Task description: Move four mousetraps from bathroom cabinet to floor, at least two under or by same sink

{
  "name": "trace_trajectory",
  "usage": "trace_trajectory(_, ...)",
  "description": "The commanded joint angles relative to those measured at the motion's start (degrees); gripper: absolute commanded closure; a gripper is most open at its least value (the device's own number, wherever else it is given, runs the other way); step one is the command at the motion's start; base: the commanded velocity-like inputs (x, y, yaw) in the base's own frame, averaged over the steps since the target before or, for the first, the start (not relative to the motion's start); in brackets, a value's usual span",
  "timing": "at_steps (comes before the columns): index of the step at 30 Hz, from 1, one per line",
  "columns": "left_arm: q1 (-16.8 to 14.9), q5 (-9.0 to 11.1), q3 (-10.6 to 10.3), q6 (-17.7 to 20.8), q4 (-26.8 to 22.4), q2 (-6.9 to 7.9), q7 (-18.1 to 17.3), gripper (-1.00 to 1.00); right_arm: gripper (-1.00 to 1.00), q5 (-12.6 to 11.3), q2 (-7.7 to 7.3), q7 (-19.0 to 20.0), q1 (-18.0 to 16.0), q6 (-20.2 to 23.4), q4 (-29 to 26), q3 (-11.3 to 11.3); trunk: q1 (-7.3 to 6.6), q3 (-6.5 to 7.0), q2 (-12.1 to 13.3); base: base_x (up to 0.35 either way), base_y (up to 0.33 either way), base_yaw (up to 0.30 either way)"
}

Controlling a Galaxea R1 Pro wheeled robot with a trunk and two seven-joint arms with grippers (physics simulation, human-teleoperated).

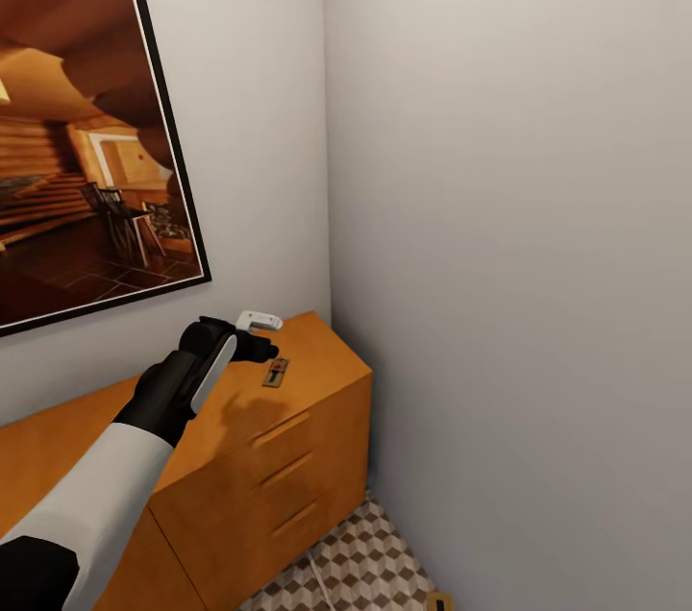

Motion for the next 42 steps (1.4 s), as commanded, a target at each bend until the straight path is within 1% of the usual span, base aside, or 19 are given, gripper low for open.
trace_trajectory(1, -0.1, 0.3, -0.2, 0.2, 0.2, 0.04, 0.2, -1.0, 1.0, 0.4, 0.01, -0.3, -0.1, -0.1, 0.1, 0.0, 0.04, -0.13, -0.1, 0.005, 0.003, 0.0)
trace_trajectory(3, -0.1, 0.3, -0.2, 0.2, 0.8, -0.09, 0.2, -1.0, 1.0, 0.4, 0.03, -0.3, -0.1, -0.1, 0.1, 0.0, 0.04, -0.13, -0.1, 0.003, 0.002, 0.0)
trace_trajectory(6, -0.1, 0.3, -0.2, 0.1, 2.5, -0.99, 0.2, -1.0, 1.0, 0.4, 0.03, -0.3, -0.1, -0.1, 0.1, 0.0, 0.04, -0.13, -0.1, 0.001, 0.0, 0.0)
trace_trajectory(8, -0.1, 0.3, -0.2, -0.6, 4.4, -1.75, 0.2, -1.0, 1.0, 0.4, 0.05, -0.3, -0.1, -0.1, 0.1, 0.0, 0.04, -0.13, -0.1, 0.0, 0.0, 0.0)
trace_trajectory(12, -0.1, 0.3, -0.2, -2.5, 5.9, -2.23, 0.2, -1.0, 1.0, 0.4, 0.04, -0.3, -0.1, -0.1, 0.1, 0.0, 0.04, -0.13, -0.1, 0.0, 0.0, 0.0)
trace_trajectory(17, -0.1, 0.3, -0.2, -3.4, 6.2, -2.42, 0.2, -1.0, 1.0, 0.4, 0.05, -0.3, -0.1, -0.1, 0.1, 0.0, 0.04, -0.13, -0.1, 0.0, 0.0, 0.0)
trace_trajectory(28, -0.1, 0.3, -0.1, -3.7, 6.1, -2.4, 0.2, -1.0, 1.0, 0.4, 0.03, -0.3, -0.1, -0.1, 0.1, 0.0, 0.04, -0.19, -0.1, 0.0, 0.0, 0.0)
trace_trajectory(42, -0.1, 0.3, -0.1, -3.7, 6.3, -2.4, 0.2, -1.0, 1.0, 0.4, 0.06, -0.3, -0.1, -0.1, 0.1, 0.0, 0.04, -0.92, -0.1, 0.0, 0.0, 0.0)
